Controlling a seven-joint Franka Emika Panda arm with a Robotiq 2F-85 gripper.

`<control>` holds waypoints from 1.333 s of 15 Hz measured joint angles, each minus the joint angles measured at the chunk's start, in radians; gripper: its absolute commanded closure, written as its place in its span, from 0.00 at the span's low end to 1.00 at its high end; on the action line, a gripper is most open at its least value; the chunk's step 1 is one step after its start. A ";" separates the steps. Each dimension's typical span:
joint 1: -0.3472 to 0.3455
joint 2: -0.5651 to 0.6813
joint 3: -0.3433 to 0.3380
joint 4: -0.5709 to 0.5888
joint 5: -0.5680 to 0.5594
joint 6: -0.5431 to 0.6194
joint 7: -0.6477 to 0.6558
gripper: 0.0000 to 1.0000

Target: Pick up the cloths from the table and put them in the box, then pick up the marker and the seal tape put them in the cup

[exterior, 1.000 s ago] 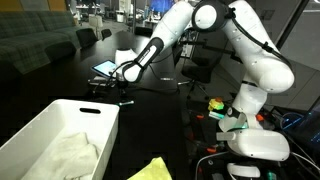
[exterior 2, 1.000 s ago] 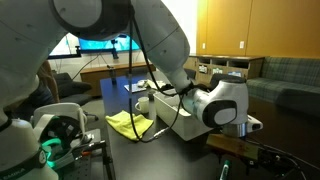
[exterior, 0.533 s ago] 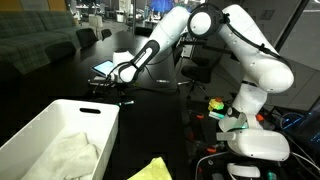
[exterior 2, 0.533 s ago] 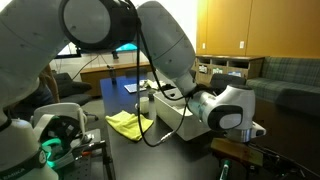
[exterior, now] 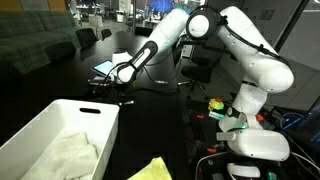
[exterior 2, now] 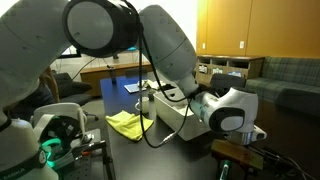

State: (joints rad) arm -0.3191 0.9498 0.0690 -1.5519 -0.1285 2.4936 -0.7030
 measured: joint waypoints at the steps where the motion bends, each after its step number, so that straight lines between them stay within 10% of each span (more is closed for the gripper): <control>1: 0.000 0.002 0.000 0.004 0.001 -0.005 -0.001 0.00; 12: 0.000 0.019 0.000 0.031 0.002 -0.019 -0.008 0.16; 20: 0.000 0.018 -0.008 0.055 0.001 -0.025 -0.012 0.80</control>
State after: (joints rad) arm -0.3191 0.9675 0.0611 -1.4969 -0.1270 2.4686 -0.7154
